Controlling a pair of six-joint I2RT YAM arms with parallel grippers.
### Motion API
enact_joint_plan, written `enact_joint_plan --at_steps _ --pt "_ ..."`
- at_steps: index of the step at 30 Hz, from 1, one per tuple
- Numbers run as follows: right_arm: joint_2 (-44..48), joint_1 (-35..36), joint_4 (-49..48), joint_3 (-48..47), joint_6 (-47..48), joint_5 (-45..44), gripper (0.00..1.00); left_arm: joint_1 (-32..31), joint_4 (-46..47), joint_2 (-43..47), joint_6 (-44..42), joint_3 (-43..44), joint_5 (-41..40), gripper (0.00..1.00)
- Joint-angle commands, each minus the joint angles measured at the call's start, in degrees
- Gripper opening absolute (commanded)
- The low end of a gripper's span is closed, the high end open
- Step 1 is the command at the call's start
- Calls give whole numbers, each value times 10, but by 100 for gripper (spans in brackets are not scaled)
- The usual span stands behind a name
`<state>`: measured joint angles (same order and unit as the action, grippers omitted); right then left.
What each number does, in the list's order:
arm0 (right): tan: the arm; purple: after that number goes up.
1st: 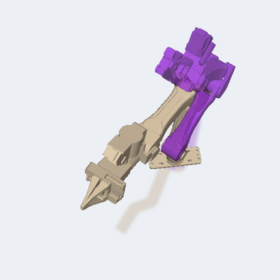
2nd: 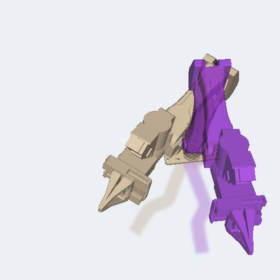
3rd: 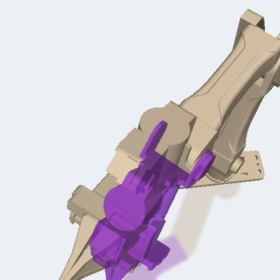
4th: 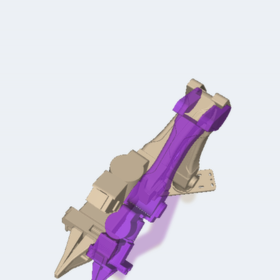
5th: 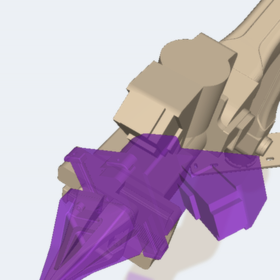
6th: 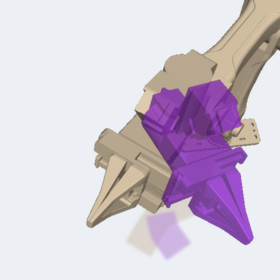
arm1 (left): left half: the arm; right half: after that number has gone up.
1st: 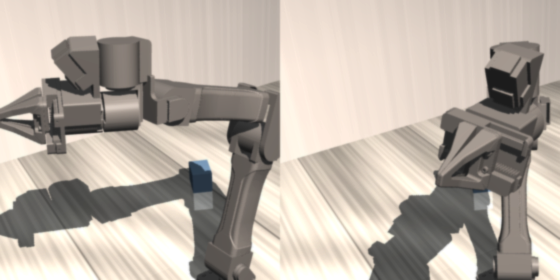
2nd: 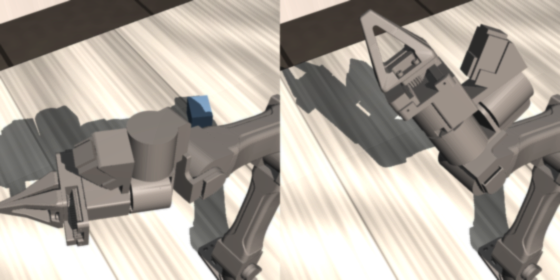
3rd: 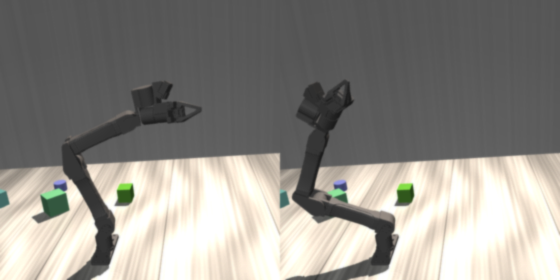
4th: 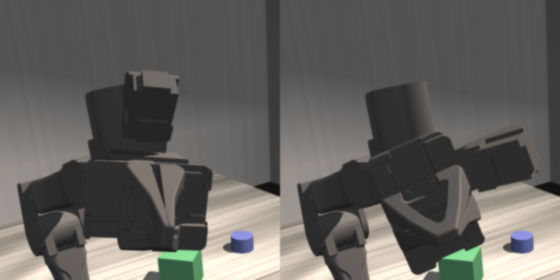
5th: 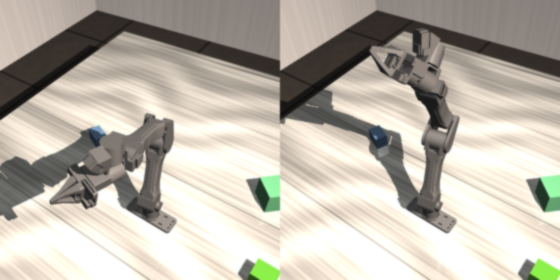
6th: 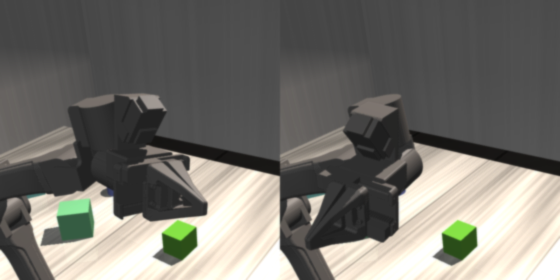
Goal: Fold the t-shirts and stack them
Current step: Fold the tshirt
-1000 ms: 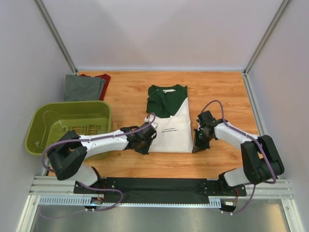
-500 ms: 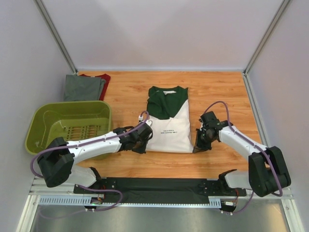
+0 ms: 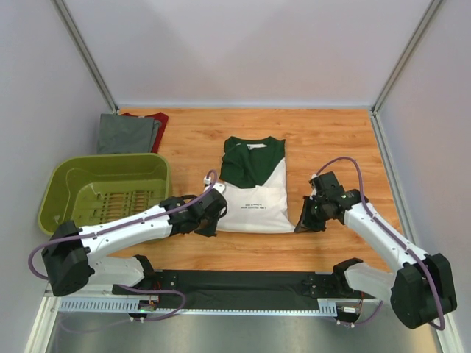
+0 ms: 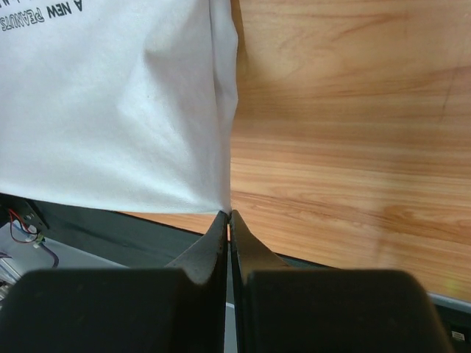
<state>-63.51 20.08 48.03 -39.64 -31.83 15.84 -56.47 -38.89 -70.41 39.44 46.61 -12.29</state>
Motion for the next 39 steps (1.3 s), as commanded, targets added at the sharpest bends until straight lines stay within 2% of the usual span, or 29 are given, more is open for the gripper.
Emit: enact_joint_plan --at_steps 1,5,12,16,25,39 --pt "29 9 45 4 -14 -19 0 -10 -74 26 8 17 -30 0" --pt "50 16 83 -13 -21 -30 1 -17 -86 48 26 12 -37 0" --pt "-6 15 101 -119 0 -78 0 -15 -130 32 -13 115 -102 0" --pt "-57 15 106 -190 19 -115 0 18 -152 6 -32 163 -114 0" --pt "-162 -13 121 -339 66 -157 0 102 -121 -71 -107 253 -99 0" --pt "-284 -71 85 -479 105 -170 0 182 -90 -197 -172 393 -63 0"
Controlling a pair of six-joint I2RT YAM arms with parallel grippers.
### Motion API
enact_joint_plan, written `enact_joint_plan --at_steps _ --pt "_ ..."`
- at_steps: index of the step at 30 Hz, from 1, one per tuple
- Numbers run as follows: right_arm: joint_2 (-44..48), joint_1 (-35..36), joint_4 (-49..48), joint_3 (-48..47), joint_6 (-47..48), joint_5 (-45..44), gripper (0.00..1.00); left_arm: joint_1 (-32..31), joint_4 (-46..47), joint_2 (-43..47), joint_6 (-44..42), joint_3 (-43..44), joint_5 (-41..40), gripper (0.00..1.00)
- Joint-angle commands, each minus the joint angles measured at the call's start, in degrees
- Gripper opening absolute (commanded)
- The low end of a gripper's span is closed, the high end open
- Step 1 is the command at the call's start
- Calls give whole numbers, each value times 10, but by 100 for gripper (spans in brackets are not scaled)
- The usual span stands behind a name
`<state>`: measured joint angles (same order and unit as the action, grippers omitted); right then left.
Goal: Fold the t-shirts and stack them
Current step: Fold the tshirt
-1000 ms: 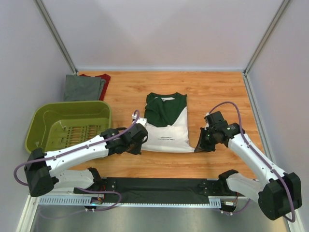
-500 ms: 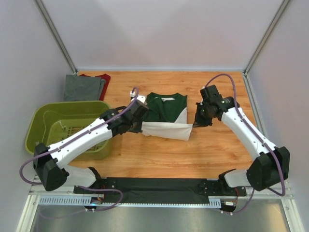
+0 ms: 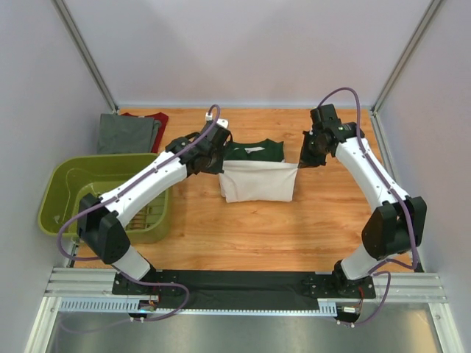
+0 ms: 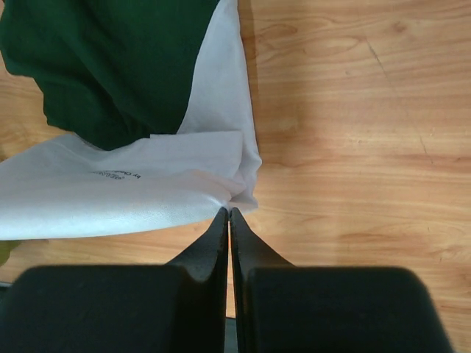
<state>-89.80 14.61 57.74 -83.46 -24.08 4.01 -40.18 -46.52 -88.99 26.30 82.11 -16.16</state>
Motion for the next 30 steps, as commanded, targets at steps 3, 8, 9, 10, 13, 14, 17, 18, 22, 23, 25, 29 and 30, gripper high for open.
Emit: enact_joint_plan --at_steps 3,8,9,10,13,14,17,18,22,23,25,29,30 --pt "-48 -23 -23 -71 30 -63 0 31 -11 -39 -45 68 -17 0" --pt "-90 -41 -39 -114 34 -64 0 55 -8 -81 -28 96 0 0" --pt "-107 -42 -40 -127 35 -63 0 66 -8 -87 -21 97 15 0" --pt "-117 -43 -43 -132 36 -60 0 70 1 -96 -18 97 22 0" --pt "-151 -43 -54 -150 39 -56 0 85 23 -115 -14 97 39 0" --pt "-158 -43 -57 -154 40 -59 0 88 27 -120 -14 100 44 0" --pt "-183 -45 -71 -174 40 -60 0 98 38 -144 -13 124 54 0" --pt "-193 -44 -74 -182 39 -59 0 103 36 -148 -11 130 54 0" --pt "-209 -46 -106 -210 45 -53 0 118 42 -169 -5 147 62 0" --pt "-214 -45 -110 -225 45 -53 0 126 41 -173 -1 151 65 0" --pt "-233 -47 -116 -244 48 -50 0 134 43 -181 1 153 80 0" --pt "-266 -47 -128 -271 54 -49 0 146 58 -199 -1 161 93 0" --pt "-279 -48 -141 -274 55 -49 0 147 64 -211 -2 165 93 0"
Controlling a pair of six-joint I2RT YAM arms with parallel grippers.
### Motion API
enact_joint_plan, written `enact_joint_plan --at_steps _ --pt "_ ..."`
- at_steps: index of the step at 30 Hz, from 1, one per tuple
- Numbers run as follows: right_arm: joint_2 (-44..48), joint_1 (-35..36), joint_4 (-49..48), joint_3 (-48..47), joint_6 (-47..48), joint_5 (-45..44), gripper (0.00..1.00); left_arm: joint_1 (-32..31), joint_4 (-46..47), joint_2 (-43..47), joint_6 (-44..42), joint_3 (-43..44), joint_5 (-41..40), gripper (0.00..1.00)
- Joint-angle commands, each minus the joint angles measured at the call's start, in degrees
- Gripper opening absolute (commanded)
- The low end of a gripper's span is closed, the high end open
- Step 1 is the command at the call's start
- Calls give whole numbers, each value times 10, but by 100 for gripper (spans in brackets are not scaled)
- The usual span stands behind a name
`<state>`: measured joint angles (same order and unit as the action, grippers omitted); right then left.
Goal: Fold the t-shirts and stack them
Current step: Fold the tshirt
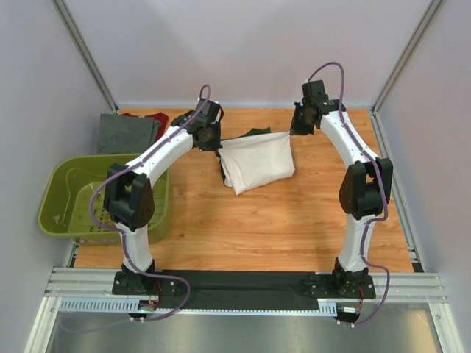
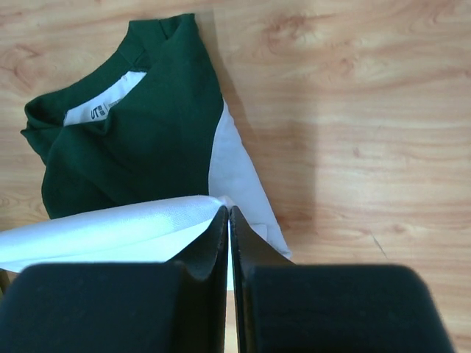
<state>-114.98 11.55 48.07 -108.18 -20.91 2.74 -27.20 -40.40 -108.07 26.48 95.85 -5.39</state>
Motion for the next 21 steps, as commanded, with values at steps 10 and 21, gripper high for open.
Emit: enact_joint_plan --at_steps 10,21 --pt "-116 -18 -168 -88 46 31 0 52 33 -99 53 60 -23 0" --pt "-255 -17 -190 -196 66 59 0 69 38 -192 65 115 -8 0"
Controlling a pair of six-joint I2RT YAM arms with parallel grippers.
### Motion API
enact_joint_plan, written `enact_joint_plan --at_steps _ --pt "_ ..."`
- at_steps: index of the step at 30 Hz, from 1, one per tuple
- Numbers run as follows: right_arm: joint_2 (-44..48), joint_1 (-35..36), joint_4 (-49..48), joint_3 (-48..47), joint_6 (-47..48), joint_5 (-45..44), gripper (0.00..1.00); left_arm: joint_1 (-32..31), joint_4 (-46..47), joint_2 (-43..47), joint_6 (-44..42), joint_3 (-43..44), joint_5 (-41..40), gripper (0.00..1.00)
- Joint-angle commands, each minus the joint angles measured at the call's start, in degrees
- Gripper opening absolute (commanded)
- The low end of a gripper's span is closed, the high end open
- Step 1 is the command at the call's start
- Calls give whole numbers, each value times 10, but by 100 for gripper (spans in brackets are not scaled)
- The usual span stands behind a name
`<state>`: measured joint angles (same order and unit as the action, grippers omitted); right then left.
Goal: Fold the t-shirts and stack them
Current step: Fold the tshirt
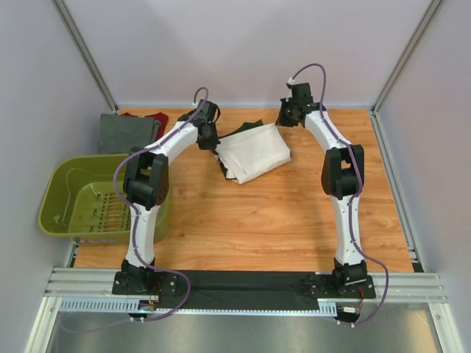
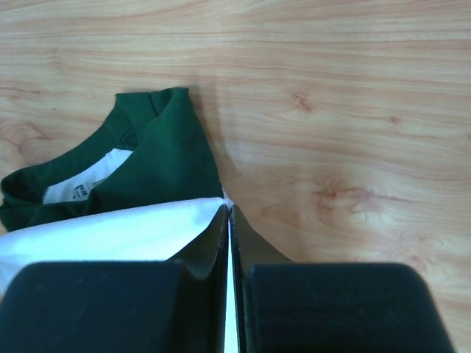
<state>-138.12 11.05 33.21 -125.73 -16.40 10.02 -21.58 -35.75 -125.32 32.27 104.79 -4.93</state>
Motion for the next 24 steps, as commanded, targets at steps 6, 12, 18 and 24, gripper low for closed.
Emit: enact_joint_plan --at_steps 6,12,18,24 --pt "-50 -13 -87 -21 22 11 0 25 -12 -28 15 24 -28 0" --pt "-54 -12 -74 -57 24 39 36 27 -21 -27 -2 38 -6 6" --pt "19 -13 -30 -65 27 68 92 27 -47 46 -19 50 -16 63" --pt "123 -13 -24 69 22 105 88 7 -17 140 -28 19 41 99"
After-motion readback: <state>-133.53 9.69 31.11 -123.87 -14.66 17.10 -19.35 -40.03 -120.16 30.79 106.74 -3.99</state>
